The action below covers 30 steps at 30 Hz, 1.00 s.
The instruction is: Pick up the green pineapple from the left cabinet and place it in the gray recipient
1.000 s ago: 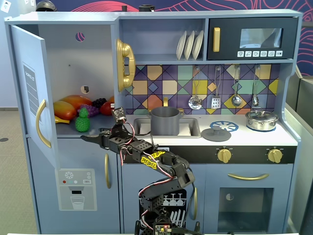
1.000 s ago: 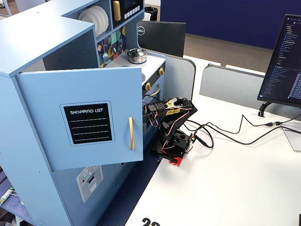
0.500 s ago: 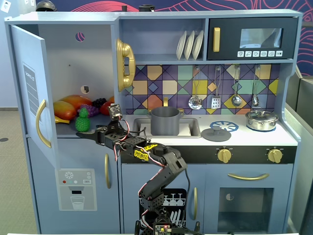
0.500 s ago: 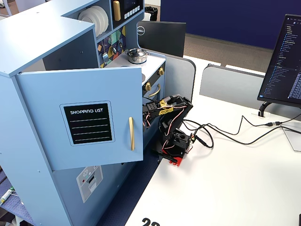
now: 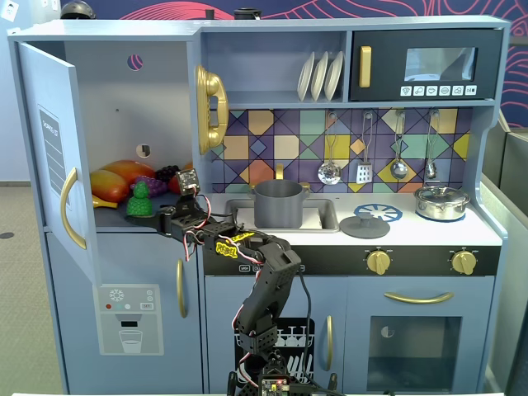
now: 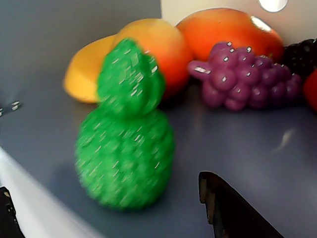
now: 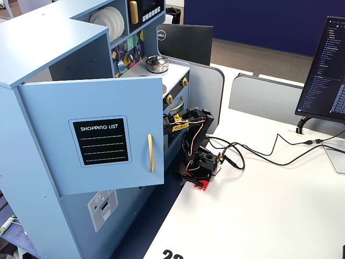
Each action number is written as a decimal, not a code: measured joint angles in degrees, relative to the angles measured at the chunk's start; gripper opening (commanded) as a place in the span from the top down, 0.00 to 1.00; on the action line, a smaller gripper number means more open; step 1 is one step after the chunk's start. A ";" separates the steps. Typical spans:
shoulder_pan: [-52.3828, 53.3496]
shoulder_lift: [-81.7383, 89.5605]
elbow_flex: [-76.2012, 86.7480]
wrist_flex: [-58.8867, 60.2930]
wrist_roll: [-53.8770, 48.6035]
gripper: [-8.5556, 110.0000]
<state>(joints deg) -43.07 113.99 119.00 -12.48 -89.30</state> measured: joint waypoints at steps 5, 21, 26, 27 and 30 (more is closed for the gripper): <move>0.00 -4.31 -4.57 -0.26 -0.18 0.57; -2.55 -16.52 -14.85 -1.14 -1.23 0.68; -2.72 -19.42 -18.02 -1.85 -2.37 0.93; -2.99 -19.60 -18.28 -1.85 -2.64 0.93; -4.04 -19.60 -18.37 -1.85 -2.72 0.93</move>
<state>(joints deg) -47.11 94.39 100.63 -14.33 -92.02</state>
